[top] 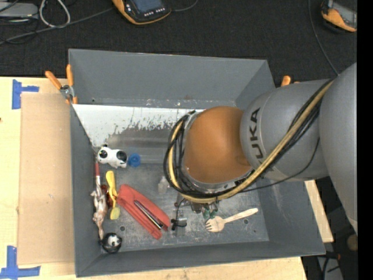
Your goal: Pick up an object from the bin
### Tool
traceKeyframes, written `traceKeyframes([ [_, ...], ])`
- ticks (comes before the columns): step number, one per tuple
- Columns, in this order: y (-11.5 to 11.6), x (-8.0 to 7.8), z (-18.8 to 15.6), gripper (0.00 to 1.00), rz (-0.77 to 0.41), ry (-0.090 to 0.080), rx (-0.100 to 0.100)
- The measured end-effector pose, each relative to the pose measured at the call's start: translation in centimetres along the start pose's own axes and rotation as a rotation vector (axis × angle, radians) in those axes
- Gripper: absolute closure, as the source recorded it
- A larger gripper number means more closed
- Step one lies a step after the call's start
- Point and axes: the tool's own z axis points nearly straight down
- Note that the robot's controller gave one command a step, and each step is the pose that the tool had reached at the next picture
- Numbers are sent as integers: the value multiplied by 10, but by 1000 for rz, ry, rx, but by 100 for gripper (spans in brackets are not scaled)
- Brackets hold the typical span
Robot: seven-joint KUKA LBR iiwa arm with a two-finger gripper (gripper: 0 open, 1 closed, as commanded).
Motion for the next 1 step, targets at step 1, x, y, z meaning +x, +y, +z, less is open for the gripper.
traceKeyframes([
  [1,14,15,39,0,-201,2,1],
])
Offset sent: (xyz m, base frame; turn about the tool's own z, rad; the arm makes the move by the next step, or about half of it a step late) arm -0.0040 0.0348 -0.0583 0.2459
